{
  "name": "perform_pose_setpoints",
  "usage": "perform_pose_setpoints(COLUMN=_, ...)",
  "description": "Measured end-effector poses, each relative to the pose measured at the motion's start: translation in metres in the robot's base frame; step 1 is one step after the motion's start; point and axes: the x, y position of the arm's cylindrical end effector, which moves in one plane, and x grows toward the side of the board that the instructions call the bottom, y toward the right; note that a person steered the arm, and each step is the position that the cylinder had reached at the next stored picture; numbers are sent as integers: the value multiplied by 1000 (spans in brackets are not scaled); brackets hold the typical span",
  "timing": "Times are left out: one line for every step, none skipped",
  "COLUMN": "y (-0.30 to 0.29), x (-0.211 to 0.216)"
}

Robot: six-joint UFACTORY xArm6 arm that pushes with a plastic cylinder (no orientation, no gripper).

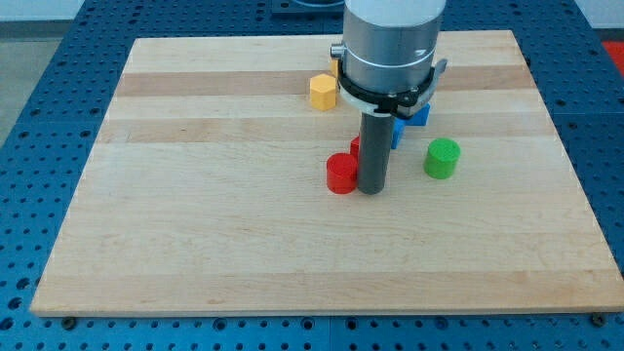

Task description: Slide the green circle closer too the red star

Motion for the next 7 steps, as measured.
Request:
perform_pose_setpoints(y=0, x=0)
perform_pose_setpoints(y=10, x=16)
perform_pose_setpoints(y=42, x=21)
perform_pose_setpoints(y=84, x=20)
perform_pose_setpoints(y=120, x=12)
perform_pose_setpoints(y=142, x=-7)
perform_pose_setpoints(y=147, x=-17)
